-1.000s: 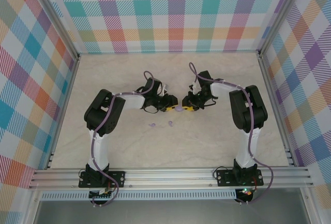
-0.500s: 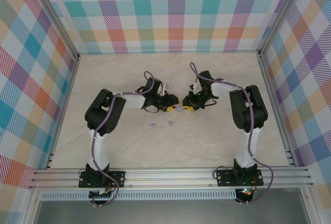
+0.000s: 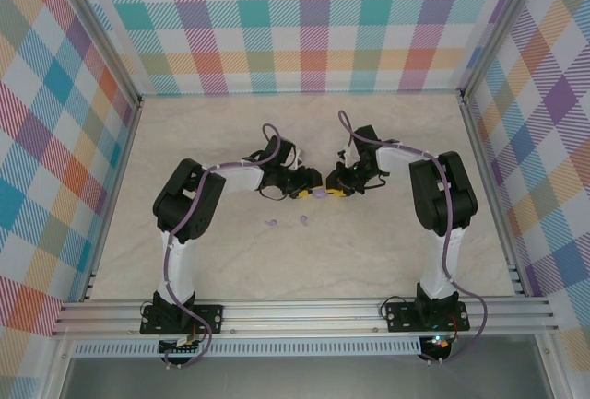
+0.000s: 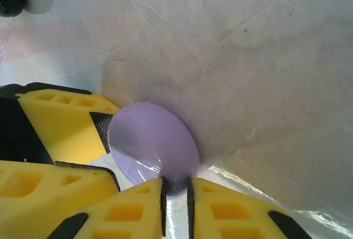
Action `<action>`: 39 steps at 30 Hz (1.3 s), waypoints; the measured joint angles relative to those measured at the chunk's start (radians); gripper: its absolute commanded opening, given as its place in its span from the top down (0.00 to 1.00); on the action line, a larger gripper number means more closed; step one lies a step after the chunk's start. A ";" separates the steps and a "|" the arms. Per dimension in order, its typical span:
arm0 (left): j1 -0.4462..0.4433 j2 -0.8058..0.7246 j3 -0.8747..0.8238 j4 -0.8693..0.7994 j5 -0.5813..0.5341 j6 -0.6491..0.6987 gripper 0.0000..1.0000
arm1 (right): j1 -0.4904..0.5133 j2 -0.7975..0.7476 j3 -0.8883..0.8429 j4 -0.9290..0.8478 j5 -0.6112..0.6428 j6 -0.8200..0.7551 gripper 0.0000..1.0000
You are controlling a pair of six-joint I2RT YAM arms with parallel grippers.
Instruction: Insert the wireless bluetooth earbuds into the charging case
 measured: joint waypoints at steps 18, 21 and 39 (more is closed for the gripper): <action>-0.005 0.000 -0.029 0.044 0.006 -0.044 0.65 | 0.000 0.000 0.000 0.000 0.001 0.000 0.82; -0.004 0.000 -0.040 0.072 0.014 -0.066 0.66 | 0.000 0.000 0.000 0.000 0.001 0.000 0.82; -0.005 0.000 -0.057 0.127 0.043 -0.108 0.66 | -0.006 -0.006 -0.005 0.008 0.006 0.000 0.81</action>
